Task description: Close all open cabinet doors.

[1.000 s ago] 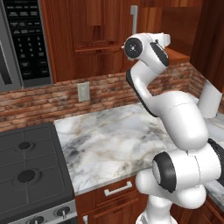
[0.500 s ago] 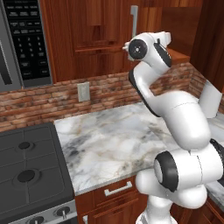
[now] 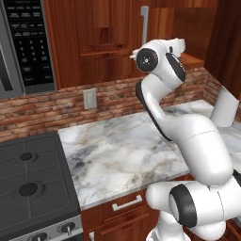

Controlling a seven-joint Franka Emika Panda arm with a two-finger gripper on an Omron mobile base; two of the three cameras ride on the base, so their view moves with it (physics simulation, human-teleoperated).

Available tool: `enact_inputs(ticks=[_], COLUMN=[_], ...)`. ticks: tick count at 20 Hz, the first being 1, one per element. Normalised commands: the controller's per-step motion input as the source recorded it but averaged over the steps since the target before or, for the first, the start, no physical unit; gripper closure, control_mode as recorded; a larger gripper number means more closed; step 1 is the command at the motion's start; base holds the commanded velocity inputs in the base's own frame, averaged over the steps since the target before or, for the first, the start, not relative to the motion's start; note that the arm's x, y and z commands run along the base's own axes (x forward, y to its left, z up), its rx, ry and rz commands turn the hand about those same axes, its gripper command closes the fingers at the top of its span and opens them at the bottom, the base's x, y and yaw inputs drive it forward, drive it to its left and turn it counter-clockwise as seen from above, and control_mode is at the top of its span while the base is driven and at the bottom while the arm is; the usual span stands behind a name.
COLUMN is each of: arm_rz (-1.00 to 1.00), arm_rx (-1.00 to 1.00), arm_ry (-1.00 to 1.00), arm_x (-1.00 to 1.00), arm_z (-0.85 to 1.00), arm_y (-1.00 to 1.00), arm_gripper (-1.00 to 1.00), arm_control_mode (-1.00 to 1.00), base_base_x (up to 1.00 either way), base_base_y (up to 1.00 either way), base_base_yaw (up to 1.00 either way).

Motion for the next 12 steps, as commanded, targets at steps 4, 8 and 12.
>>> enact_inputs(ticks=[4,8,12], arm_rz=[0.0,0.0,0.0], arm_rx=[0.0,0.01,0.03], arm_ry=[0.0,0.01,0.08], arm_x=[-0.65,-0.91,-1.0], arm_z=[0.11,0.08,0.11], arm_y=[0.35,0.2,0.07], arm_gripper=[-1.0,-1.0,-1.0], arm_control_mode=[-1.0,-1.0,-1.0], base_base_x=[0.0,0.0,0.0], base_base_y=[0.0,0.0,0.0], base_base_yaw=[0.0,0.0,0.0])
